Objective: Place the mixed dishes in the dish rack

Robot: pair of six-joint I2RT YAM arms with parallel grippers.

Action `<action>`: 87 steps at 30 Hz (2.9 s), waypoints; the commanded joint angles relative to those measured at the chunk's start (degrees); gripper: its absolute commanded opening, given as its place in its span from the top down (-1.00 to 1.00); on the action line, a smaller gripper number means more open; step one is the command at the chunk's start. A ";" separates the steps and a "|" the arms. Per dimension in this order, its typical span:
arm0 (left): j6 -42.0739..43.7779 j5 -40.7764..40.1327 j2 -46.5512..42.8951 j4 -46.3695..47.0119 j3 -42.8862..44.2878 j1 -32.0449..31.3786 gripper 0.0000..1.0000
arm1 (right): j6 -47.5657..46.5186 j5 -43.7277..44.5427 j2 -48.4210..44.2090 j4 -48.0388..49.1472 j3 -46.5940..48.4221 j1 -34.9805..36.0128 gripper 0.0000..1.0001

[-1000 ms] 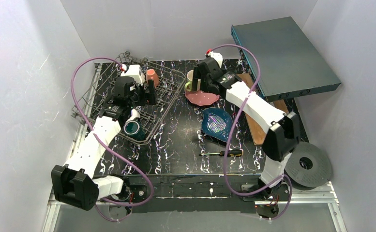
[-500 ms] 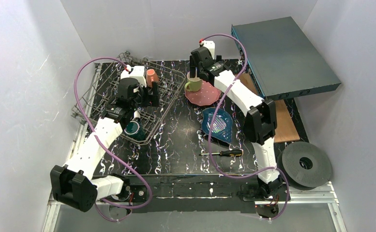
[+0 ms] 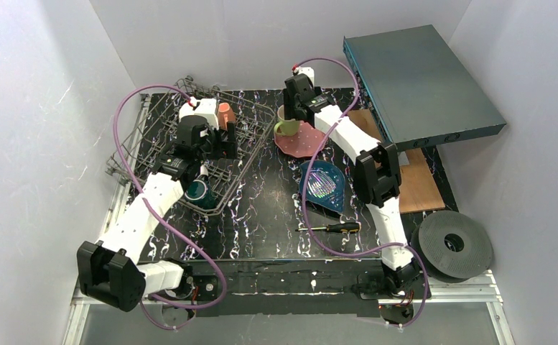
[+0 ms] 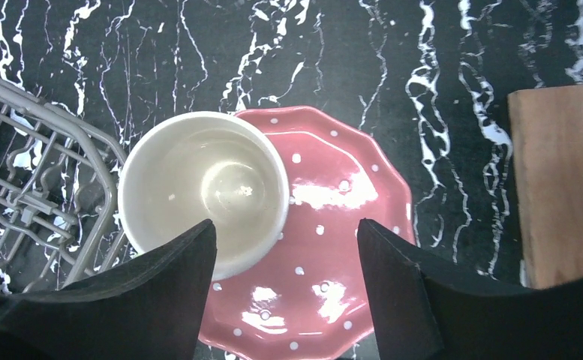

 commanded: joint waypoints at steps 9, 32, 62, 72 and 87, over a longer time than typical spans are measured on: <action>0.14 -0.95 2.14 -0.10 0.53 -0.13 -0.90 | 0.88 -5.65 4.78 2.49 3.02 -1.28 -0.13; 2.38 -11.55 7.36 -0.92 -1.93 -8.57 -0.89 | -0.16 -14.55 -19.63 8.71 -17.86 -1.97 0.97; -74.60 38.83 -7.12 59.54 -23.65 -6.36 -0.53 | 54.84 -59.19 -47.97 73.43 -62.26 -0.90 0.97; -80.94 31.01 -12.50 59.08 -26.01 -9.14 0.12 | 44.95 -52.17 -50.75 68.30 -63.51 4.41 0.97; -80.74 24.65 -16.42 61.07 -28.56 -10.27 0.96 | 43.50 -37.05 -53.99 68.65 -69.63 12.27 0.97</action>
